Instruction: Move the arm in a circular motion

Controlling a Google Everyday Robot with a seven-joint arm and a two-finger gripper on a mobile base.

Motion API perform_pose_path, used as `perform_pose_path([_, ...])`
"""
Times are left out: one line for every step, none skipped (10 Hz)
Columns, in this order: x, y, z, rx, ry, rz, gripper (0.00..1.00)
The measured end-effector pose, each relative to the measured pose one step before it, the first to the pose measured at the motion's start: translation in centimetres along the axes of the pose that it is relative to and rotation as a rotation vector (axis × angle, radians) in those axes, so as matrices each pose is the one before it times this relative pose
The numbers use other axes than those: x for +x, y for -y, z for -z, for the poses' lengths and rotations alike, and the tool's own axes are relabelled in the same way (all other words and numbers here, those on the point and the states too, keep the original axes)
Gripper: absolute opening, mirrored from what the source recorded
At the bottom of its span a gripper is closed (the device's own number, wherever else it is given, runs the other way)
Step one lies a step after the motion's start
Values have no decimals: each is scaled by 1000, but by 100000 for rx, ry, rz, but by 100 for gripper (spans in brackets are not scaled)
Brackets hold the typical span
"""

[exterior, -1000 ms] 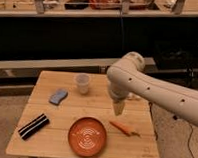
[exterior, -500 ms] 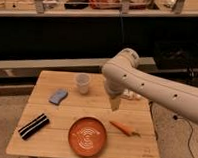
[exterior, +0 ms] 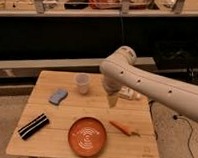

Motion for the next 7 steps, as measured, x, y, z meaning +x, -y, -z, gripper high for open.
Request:
perform_pose_path([210,243,-115,157,436,-886,80])
perform_pose_path([524,143,-171,17,170,-1233,80])
perform_pose_path([581,212,-144,152,301,-1480,80])
perform_pose_path([606,15,-102,-98,416,-1605,80])
perform_pose_path([1012,107,-53,176,112,-1865,80])
perform_pose_path([810,144,-45,-7,-58,-1647,80])
perform_pose_path([269,200,-36,-19,375,-1683,80])
